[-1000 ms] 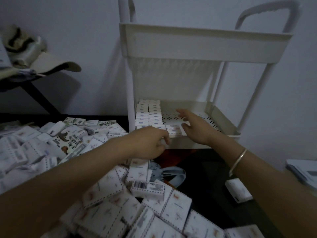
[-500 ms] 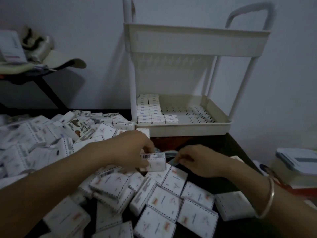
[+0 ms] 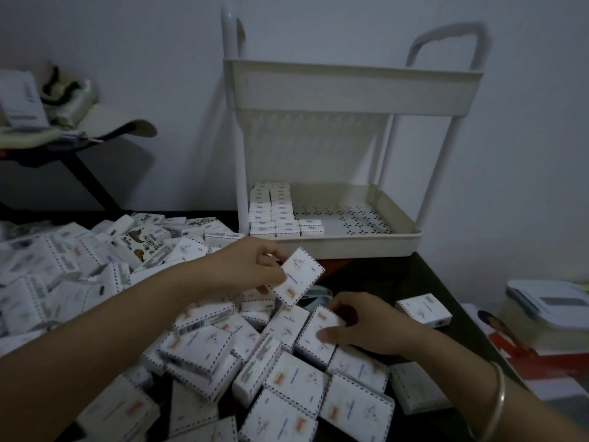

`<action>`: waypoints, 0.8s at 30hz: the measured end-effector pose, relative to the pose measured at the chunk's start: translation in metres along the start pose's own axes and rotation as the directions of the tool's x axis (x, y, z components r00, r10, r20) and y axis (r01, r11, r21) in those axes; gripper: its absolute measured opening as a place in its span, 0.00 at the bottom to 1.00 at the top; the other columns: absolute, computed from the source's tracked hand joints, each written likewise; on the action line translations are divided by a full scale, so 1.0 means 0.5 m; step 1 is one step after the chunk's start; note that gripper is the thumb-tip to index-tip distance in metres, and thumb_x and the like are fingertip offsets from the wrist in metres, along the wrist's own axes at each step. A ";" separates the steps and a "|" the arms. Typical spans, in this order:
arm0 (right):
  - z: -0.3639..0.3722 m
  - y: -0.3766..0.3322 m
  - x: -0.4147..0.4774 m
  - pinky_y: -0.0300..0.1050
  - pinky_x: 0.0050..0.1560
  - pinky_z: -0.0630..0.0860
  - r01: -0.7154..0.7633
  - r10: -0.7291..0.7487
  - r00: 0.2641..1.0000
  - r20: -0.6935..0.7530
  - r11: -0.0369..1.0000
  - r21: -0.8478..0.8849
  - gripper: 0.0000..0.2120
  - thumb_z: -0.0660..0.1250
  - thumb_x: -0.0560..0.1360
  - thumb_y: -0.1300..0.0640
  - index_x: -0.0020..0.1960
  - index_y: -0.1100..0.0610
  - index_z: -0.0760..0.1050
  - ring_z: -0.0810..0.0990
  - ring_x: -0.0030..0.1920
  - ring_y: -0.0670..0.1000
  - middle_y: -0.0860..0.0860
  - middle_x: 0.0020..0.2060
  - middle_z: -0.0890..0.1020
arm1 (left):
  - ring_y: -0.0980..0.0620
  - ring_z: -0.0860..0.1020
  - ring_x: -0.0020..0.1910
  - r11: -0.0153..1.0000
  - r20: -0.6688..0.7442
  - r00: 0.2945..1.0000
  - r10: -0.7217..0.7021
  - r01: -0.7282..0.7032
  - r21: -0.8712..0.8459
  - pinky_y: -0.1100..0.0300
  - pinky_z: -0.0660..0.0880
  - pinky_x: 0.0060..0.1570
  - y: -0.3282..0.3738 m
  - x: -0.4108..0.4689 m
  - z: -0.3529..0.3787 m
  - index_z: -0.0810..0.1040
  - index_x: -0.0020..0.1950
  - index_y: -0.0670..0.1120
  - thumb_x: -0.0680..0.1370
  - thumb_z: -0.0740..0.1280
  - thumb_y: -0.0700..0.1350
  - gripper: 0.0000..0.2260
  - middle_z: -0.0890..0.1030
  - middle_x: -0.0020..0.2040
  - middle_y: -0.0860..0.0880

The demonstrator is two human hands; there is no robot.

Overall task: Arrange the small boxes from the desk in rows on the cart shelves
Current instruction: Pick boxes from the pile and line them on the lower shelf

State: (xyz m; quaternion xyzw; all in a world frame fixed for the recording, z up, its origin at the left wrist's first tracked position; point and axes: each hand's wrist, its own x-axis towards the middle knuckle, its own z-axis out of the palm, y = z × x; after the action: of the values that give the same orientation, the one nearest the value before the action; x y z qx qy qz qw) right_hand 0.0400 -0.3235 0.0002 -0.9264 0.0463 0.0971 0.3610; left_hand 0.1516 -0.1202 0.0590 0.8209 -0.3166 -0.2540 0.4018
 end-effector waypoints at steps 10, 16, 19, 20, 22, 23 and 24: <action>-0.039 0.032 0.017 0.34 0.42 0.77 -0.009 0.033 0.997 -0.063 0.938 0.345 0.12 0.68 0.76 0.53 0.58 0.43 0.73 0.81 0.47 0.41 0.43 0.49 0.82 | 0.52 0.84 0.46 0.986 0.034 0.993 -0.113 0.116 -0.124 0.60 0.80 0.43 0.005 0.034 -0.018 0.77 0.57 0.53 0.78 0.65 0.35 0.14 0.86 0.50 0.49; -0.108 0.021 0.051 0.42 0.48 0.80 0.075 0.009 0.982 -0.190 0.901 0.427 0.15 0.67 0.76 0.63 0.58 0.48 0.75 0.81 0.51 0.46 0.47 0.53 0.81 | 0.56 0.81 0.36 0.983 -0.134 0.988 -0.078 0.055 -0.174 0.61 0.78 0.38 0.007 0.060 -0.032 0.78 0.58 0.59 0.79 0.67 0.43 0.12 0.85 0.48 0.49; -0.148 0.007 0.094 0.38 0.40 0.79 0.194 -0.016 0.926 -0.377 0.877 0.440 0.13 0.68 0.75 0.63 0.57 0.50 0.75 0.81 0.49 0.46 0.48 0.55 0.80 | 0.59 0.80 0.34 0.988 -0.285 0.958 0.019 -0.061 -0.139 0.65 0.76 0.35 0.009 0.070 -0.035 0.85 0.50 0.53 0.79 0.66 0.45 0.08 0.83 0.52 0.57; -0.159 0.003 0.114 0.38 0.39 0.79 0.243 -0.028 0.893 -0.450 0.871 0.428 0.13 0.69 0.75 0.62 0.57 0.51 0.75 0.81 0.49 0.47 0.49 0.55 0.80 | 0.58 0.80 0.34 0.986 -0.317 0.948 0.028 -0.078 -0.145 0.66 0.76 0.36 0.009 0.073 -0.038 0.86 0.49 0.52 0.79 0.66 0.45 0.09 0.83 0.52 0.58; -0.177 -0.006 0.152 0.41 0.40 0.79 0.319 -0.069 0.815 -0.575 0.882 0.348 0.12 0.70 0.75 0.60 0.57 0.51 0.75 0.81 0.48 0.48 0.49 0.53 0.81 | 0.57 0.80 0.36 0.981 -0.314 0.949 0.017 -0.076 -0.177 0.67 0.76 0.37 0.008 0.080 -0.048 0.85 0.51 0.53 0.79 0.67 0.44 0.08 0.84 0.50 0.56; -0.184 -0.012 0.172 0.39 0.42 0.79 0.337 -0.092 0.777 -0.622 0.896 0.288 0.12 0.70 0.75 0.59 0.57 0.50 0.74 0.81 0.48 0.46 0.47 0.52 0.81 | 0.59 0.81 0.37 0.981 -0.281 0.960 0.005 -0.060 -0.187 0.67 0.76 0.39 0.007 0.081 -0.054 0.84 0.53 0.54 0.78 0.68 0.42 0.09 0.84 0.50 0.55; -0.190 -0.017 0.190 0.35 0.41 0.77 0.340 -0.115 0.741 -0.662 0.913 0.223 0.12 0.70 0.75 0.58 0.56 0.48 0.74 0.80 0.47 0.43 0.45 0.50 0.80 | 0.61 0.82 0.40 0.982 -0.244 0.970 -0.007 -0.039 -0.187 0.66 0.77 0.43 0.004 0.084 -0.058 0.83 0.55 0.55 0.77 0.70 0.40 0.12 0.84 0.51 0.56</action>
State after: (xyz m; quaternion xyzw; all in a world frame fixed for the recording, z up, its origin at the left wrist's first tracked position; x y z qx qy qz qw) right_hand 0.1480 -0.3831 0.0539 -0.8285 0.0659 -0.2765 0.4825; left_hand 0.1987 -0.1371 0.0698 0.8011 -0.2459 -0.1773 0.5161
